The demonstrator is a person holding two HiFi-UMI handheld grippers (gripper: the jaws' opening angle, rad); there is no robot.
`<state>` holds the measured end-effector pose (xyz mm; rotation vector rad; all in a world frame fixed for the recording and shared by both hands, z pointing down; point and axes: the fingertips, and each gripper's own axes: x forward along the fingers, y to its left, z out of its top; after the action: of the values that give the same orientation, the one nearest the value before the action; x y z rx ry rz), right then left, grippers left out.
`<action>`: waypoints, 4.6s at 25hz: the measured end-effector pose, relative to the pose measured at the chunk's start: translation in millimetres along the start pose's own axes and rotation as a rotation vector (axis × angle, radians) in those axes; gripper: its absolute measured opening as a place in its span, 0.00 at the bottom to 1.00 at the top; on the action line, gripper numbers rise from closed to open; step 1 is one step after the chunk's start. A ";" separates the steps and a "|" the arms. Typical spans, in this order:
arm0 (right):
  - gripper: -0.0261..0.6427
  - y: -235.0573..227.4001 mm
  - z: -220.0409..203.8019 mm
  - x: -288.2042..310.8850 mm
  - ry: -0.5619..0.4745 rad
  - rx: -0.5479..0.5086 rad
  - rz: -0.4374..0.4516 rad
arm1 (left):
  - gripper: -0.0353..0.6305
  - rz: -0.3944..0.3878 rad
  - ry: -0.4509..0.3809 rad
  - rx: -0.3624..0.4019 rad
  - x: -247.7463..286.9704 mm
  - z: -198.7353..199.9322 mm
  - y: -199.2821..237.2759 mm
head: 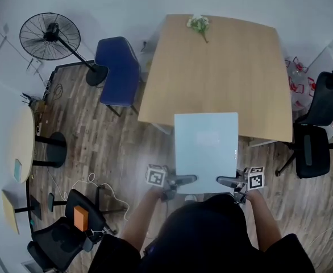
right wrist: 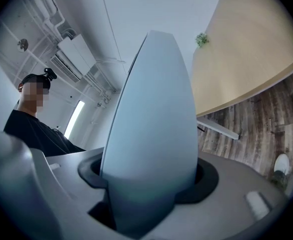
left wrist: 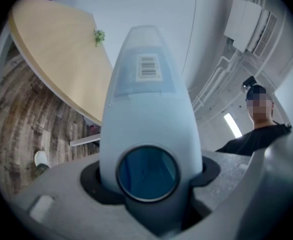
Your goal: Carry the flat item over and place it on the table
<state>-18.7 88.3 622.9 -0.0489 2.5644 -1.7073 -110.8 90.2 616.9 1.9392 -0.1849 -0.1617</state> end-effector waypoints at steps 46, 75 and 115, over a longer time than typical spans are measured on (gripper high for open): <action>0.50 -278.1 429.5 -29.8 -0.118 0.239 -0.076 | 0.64 0.157 0.095 -0.165 159.5 411.9 290.9; 0.71 -401.5 481.4 -17.7 -0.094 0.303 -0.551 | 0.74 0.450 0.167 -0.122 148.6 477.0 393.6; 0.77 -149.3 432.1 -32.3 -0.233 -0.248 -0.695 | 0.80 0.594 -0.271 0.310 55.4 406.7 146.8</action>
<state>41.8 -365.2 595.5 -1.1917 2.7210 -1.3812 -145.8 -344.1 603.6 2.0724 -1.0002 0.0033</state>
